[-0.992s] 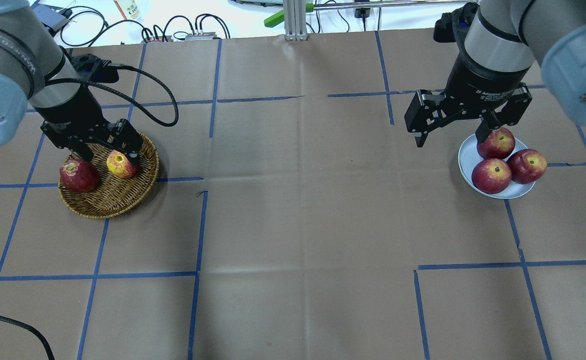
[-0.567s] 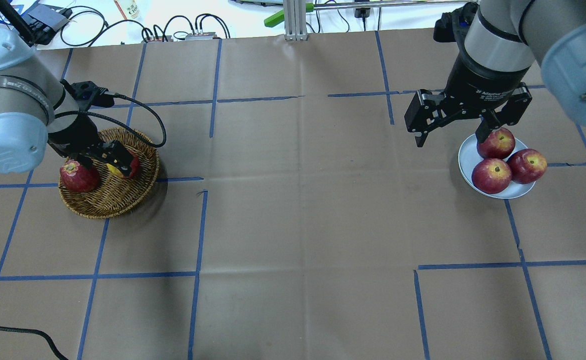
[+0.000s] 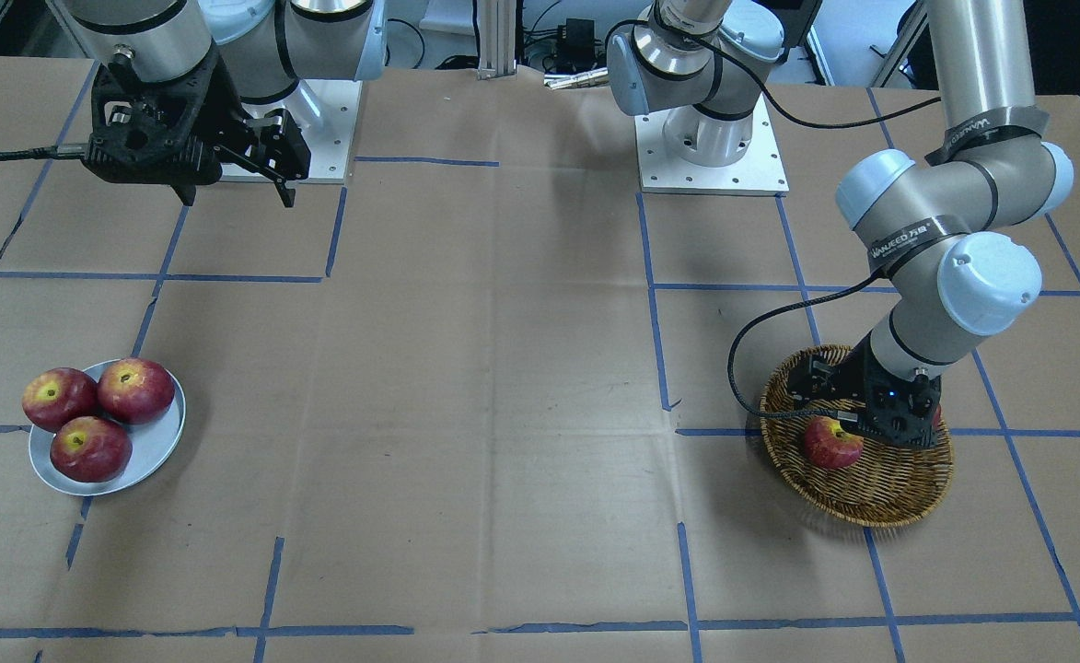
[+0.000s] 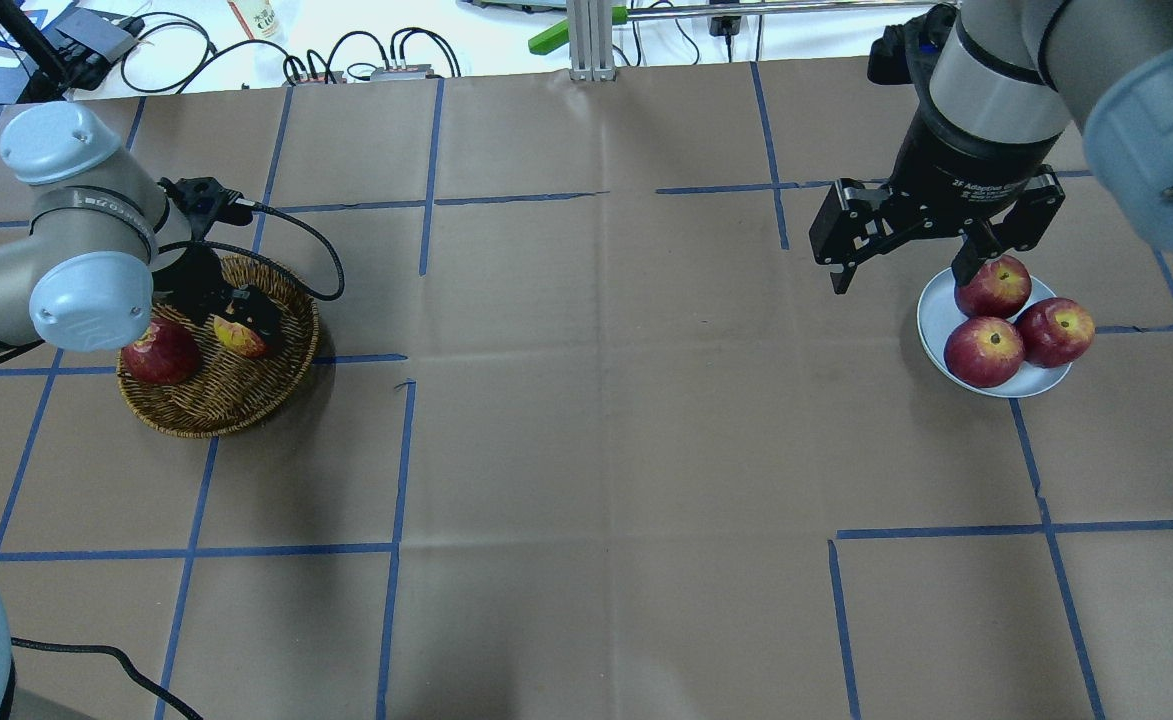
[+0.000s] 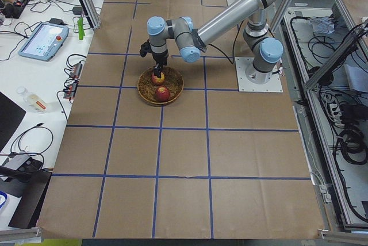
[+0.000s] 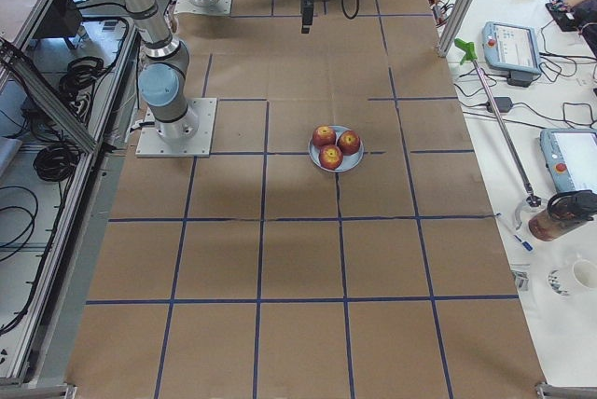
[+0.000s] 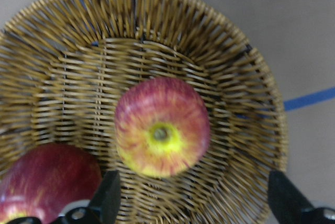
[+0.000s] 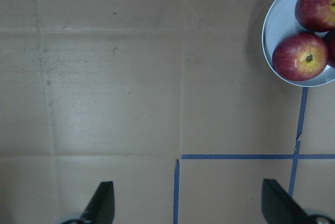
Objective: Transfer apple from basket to plate
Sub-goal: 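Lower the left gripper onto the yellow-red apple in the basket and close, then lift the yellow-red apple out of the basket with the left gripper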
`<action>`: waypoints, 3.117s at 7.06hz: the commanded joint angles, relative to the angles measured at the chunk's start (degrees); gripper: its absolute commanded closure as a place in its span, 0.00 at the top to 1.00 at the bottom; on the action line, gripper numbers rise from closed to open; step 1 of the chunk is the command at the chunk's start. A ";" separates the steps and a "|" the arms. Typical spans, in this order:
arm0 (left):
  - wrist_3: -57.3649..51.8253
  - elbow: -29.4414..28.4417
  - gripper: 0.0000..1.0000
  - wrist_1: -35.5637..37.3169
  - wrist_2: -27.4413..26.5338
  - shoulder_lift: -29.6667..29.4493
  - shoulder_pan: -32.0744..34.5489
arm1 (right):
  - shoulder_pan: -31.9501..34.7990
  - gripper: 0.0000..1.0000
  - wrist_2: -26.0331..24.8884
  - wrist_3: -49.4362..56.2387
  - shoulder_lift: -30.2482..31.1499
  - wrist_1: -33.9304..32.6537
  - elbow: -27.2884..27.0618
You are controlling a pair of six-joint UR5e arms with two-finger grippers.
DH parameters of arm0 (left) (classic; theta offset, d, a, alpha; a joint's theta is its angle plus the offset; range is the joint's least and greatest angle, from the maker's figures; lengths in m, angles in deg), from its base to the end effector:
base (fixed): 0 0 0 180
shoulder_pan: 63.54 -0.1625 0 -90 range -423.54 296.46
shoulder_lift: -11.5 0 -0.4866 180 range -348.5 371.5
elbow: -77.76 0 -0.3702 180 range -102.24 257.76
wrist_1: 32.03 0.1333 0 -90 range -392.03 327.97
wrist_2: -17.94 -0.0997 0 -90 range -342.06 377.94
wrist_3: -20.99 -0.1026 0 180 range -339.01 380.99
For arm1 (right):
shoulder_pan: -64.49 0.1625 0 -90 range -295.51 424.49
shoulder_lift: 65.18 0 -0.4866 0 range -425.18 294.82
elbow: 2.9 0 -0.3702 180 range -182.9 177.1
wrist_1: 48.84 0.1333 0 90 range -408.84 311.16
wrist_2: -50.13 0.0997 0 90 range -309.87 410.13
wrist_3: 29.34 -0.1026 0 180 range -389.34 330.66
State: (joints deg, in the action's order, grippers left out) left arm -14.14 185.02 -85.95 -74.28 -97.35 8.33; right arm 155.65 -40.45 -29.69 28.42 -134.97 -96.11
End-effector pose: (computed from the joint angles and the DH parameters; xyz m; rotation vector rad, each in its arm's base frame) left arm 0.0501 -0.5686 0.3023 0.4593 3.0729 0.0277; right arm 0.1410 -0.4302 0.5422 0.0226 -3.1292 -0.0948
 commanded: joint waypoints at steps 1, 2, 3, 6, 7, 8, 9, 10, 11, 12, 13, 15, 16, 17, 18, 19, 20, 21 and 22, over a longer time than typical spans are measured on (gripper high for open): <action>-0.38 -0.12 0.99 4.33 -0.07 -2.85 -0.06 | -0.02 1.00 -0.03 0.00 0.00 0.00 -0.04; -0.20 -0.03 0.99 4.35 -0.07 -3.55 -0.06 | -0.02 1.00 0.06 0.00 0.00 0.00 -0.04; 0.15 -0.21 0.99 4.35 0.02 -4.25 -0.06 | 0.07 1.00 0.06 0.00 0.00 0.00 -0.04; 0.23 -0.65 0.83 6.37 0.02 -5.84 -0.06 | 0.07 1.00 0.06 0.00 0.00 0.00 -0.04; 0.24 -0.65 0.78 6.37 -0.07 -5.84 -0.06 | 0.07 1.00 0.06 0.00 0.00 0.00 -0.04; 0.15 -0.74 0.67 6.37 -0.24 -5.76 -0.06 | 0.07 1.00 0.06 0.00 0.00 0.00 -0.04; 0.24 -0.74 0.67 5.93 -0.33 -4.54 0.11 | 0.07 1.00 0.06 0.00 0.00 0.00 0.05; 0.93 -1.17 0.67 5.14 -0.07 -2.96 0.90 | 0.07 1.00 0.06 -0.09 0.00 0.00 0.22; 5.55 -1.87 0.67 1.66 0.45 -0.59 2.30 | 0.07 1.00 0.06 -0.09 0.00 0.00 0.22; 10.82 -3.79 0.67 -2.99 0.46 1.95 6.31 | 0.07 1.00 0.06 -0.09 0.00 0.00 0.14; 18.44 -6.42 0.66 -8.26 0.46 3.20 11.49 | 0.07 1.00 0.15 -0.09 0.00 0.00 0.13; 33.03 -8.90 0.66 -10.33 2.29 2.25 21.68 | 0.07 1.00 0.06 -0.09 0.00 0.00 0.13; 39.63 -9.52 0.66 -9.64 3.00 1.20 25.74 | 0.07 1.00 0.06 -0.09 0.00 0.00 0.13; 41.79 -10.92 0.66 -9.54 2.92 -0.55 28.91 | 0.07 1.00 0.06 -0.09 0.00 0.00 0.13; 46.59 -12.50 0.66 -9.11 3.01 -2.83 31.55 | 0.07 1.00 0.06 -0.09 0.00 0.00 0.13; 47.95 -13.91 0.65 -8.75 2.83 -4.86 33.84 | 0.07 1.00 0.06 -0.09 0.00 0.00 0.13; 50.66 -14.70 0.65 -6.84 2.83 -6.96 35.78 | 0.07 1.00 0.06 -0.09 0.00 0.00 0.13; 51.47 -14.89 0.65 -4.99 2.75 -8.81 37.02 | 0.07 1.00 0.06 -0.09 0.00 0.00 0.05; 51.48 -14.89 0.65 -4.54 2.74 -10.40 37.72 | 0.07 1.00 0.06 -0.09 0.00 -0.09 0.05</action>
State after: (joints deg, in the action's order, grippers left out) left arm 36.69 170.33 -91.59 -71.50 -105.67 44.83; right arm 155.72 -40.39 -29.78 28.42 -134.99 -96.04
